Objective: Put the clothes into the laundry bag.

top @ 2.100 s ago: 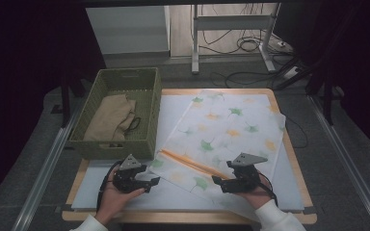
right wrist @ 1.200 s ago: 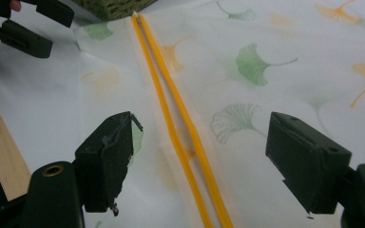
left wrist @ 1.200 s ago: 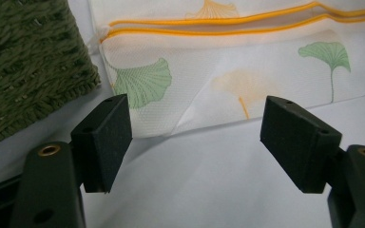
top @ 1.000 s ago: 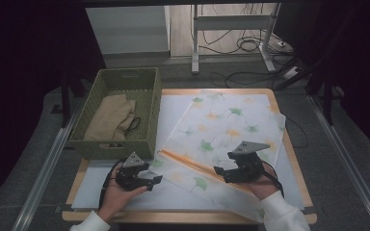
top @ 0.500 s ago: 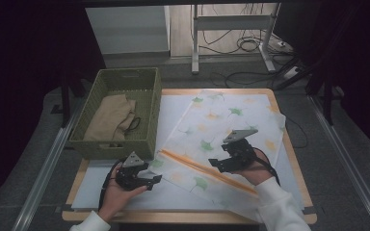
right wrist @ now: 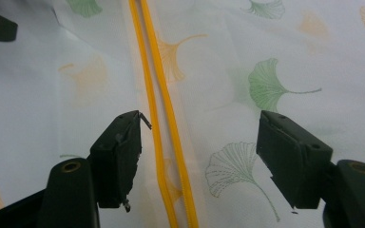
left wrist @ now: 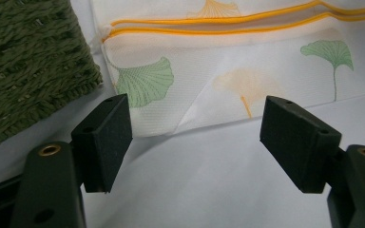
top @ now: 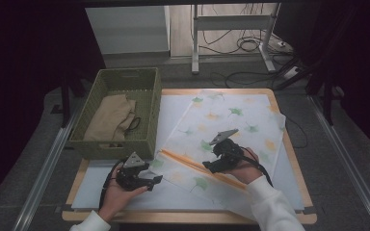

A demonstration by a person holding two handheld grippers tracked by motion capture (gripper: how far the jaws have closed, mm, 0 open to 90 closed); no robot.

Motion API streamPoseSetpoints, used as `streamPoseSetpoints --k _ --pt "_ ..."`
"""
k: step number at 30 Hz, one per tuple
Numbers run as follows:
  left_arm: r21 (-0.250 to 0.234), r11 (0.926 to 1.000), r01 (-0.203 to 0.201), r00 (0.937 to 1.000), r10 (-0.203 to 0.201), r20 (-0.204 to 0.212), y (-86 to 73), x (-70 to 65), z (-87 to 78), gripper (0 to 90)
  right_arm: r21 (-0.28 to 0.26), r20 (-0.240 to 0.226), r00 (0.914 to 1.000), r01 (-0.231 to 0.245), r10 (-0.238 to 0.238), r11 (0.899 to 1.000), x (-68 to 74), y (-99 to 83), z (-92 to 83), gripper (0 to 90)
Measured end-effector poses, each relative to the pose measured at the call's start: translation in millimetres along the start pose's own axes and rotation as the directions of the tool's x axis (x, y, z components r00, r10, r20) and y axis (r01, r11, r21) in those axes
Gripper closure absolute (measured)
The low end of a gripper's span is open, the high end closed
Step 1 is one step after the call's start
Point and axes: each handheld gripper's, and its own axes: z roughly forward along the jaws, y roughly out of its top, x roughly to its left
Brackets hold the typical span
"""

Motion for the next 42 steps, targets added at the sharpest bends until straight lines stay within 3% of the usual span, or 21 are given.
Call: streamPoseSetpoints --k 6,11,20,27,34,42 --pt "0.001 1.0000 0.003 1.0000 -0.003 0.000 0.4 0.8 0.0 26.0 0.033 0.009 0.9997 0.024 -0.024 0.999 0.2 6.6 6.0 31.4" --pt "0.002 1.0000 0.003 1.0000 -0.003 -0.001 0.1 -0.5 0.7 26.0 0.092 0.022 0.9990 0.038 -0.040 0.995 -1.9 9.2 19.0 33.8" --pt "0.011 0.9999 0.004 1.0000 -0.004 0.002 -0.3 -0.7 2.7 26.0 0.136 0.031 0.9964 0.074 -0.079 0.988 -1.1 6.9 27.7 37.0" --pt "0.019 0.9998 0.003 1.0000 -0.003 0.003 -0.5 -0.4 3.5 25.7 0.202 0.032 0.9931 0.105 -0.113 0.974 -1.5 -0.1 39.0 37.1" --pt "0.021 0.9998 0.003 1.0000 -0.003 0.003 -0.6 0.3 3.9 25.7 0.222 0.025 0.9915 0.119 -0.127 0.968 -0.3 -1.4 40.1 37.3" --pt "0.014 0.9999 0.003 1.0000 -0.003 -0.001 -0.4 -0.1 3.1 25.6 0.263 0.053 0.9829 0.157 -0.176 0.952 3.8 -3.5 44.5 39.6"
